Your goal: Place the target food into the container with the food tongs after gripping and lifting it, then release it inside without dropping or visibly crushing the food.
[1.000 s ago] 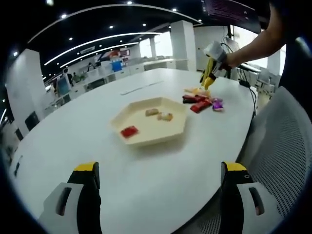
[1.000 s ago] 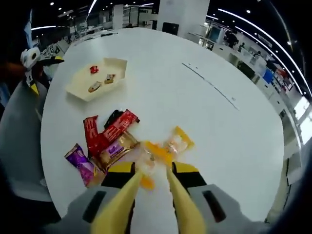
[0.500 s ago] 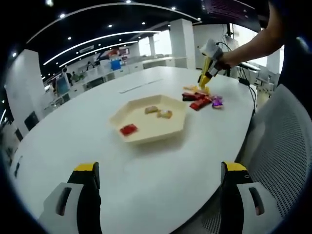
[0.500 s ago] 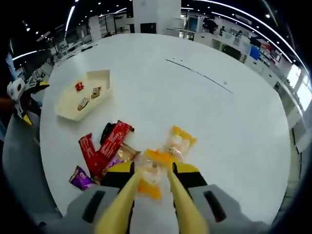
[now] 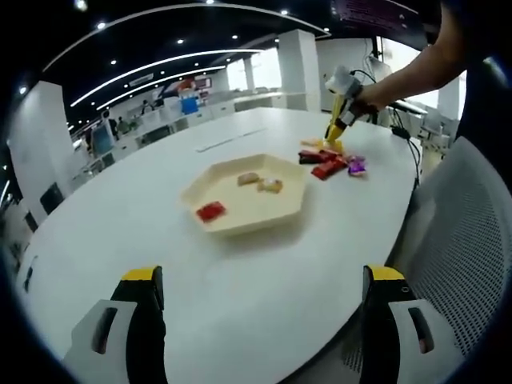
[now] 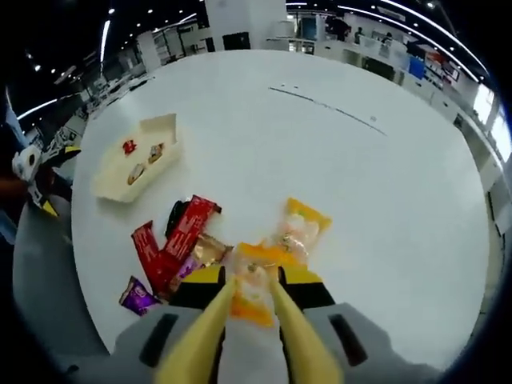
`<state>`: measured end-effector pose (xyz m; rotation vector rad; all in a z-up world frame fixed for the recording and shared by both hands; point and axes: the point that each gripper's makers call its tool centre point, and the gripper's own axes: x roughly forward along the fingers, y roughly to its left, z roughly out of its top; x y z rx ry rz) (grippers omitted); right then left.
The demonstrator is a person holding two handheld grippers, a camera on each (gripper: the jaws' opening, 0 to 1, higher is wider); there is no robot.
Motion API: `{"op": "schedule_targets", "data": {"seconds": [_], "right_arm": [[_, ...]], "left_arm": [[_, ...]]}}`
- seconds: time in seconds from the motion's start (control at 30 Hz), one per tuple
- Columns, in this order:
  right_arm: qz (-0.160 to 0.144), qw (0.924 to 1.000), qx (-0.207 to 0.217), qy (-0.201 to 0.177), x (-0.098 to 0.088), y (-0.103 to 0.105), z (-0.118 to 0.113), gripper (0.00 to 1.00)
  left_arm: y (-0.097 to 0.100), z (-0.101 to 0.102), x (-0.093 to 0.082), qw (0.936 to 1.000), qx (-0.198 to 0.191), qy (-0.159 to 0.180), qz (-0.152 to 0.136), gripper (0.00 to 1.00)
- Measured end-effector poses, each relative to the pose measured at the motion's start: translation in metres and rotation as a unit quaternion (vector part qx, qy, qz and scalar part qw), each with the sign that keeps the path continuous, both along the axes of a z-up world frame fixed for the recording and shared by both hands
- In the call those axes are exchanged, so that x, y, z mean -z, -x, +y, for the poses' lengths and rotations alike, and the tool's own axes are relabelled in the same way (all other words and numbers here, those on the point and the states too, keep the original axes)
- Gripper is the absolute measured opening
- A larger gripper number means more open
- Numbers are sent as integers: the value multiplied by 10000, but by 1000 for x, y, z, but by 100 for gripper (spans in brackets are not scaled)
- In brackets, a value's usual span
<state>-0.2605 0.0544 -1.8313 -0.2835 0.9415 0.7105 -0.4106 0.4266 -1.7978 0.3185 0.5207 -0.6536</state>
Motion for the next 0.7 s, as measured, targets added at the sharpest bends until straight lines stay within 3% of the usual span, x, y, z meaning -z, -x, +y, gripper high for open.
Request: {"op": "schedule_targets", "data": {"seconds": [0.33, 0.7], "right_arm": [[20, 9998, -214, -19, -9, 6, -1, 18], [-235, 9987, -438, -134, -48, -4, -2, 18]], "left_arm": [[0, -1, -2, 10000, 0, -3, -22, 99], [-1, -1, -4, 9999, -15, 106, -54, 99]]}}
